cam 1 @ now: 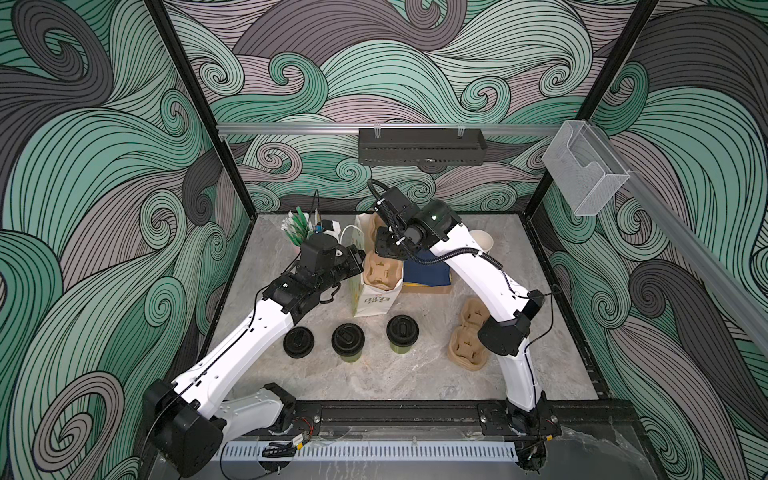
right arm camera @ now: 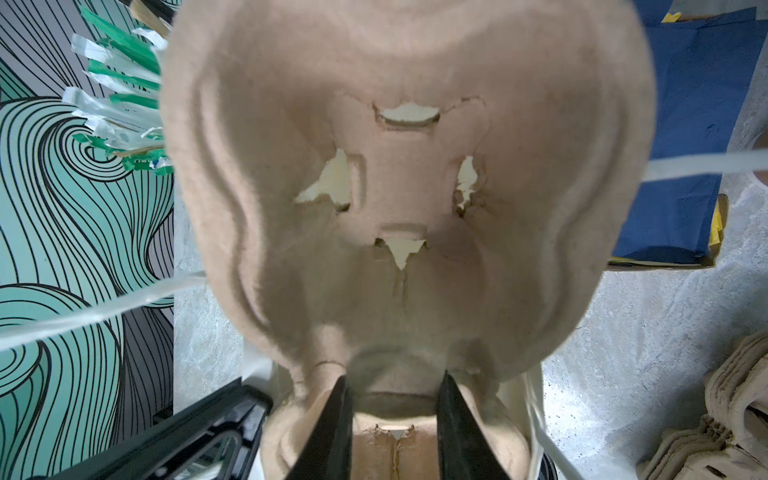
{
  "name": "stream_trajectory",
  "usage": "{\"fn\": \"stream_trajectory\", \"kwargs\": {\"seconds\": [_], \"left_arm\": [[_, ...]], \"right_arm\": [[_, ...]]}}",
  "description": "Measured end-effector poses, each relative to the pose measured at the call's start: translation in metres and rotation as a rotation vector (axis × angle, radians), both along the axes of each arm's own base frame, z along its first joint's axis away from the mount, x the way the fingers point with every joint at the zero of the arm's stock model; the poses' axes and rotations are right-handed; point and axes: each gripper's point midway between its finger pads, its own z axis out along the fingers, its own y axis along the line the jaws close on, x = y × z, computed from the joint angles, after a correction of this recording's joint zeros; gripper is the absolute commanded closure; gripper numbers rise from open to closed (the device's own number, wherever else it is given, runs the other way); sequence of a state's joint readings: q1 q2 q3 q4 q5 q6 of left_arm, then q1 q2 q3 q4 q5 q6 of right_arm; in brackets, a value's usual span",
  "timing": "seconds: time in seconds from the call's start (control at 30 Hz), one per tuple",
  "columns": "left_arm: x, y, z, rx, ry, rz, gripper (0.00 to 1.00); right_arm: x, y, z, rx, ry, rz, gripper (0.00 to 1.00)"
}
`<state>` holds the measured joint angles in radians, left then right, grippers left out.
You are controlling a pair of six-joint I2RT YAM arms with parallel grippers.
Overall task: Pack the takeout coffee
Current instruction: 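Push the brown carrier down into the white bag with the right gripper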
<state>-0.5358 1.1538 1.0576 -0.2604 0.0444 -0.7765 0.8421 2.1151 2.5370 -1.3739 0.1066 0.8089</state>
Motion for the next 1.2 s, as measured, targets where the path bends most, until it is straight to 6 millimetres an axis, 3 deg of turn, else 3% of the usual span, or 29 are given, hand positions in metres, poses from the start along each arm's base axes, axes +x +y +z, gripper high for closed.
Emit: {"fn": "stream_trajectory", "kwargs": {"seconds": [0.33, 0.8, 1.2], "left_arm": [[-0.001, -0.002, 0.000, 0.013, -0.009, -0.002, 1.00], [0.000, 0.012, -0.004, 0.034, -0.016, 0.064, 1.00], [-0.001, 0.009, -0.002, 0.031, -0.027, 0.061, 1.00]], "right_arm": [[0.000, 0.002, -0.003, 0.004, 0.022, 0.024, 0.72], [0.008, 0.020, -0.018, 0.021, 0.051, 0.094, 0.71], [0.009, 0.011, -0.013, 0.003, 0.029, 0.073, 0.72]]}}
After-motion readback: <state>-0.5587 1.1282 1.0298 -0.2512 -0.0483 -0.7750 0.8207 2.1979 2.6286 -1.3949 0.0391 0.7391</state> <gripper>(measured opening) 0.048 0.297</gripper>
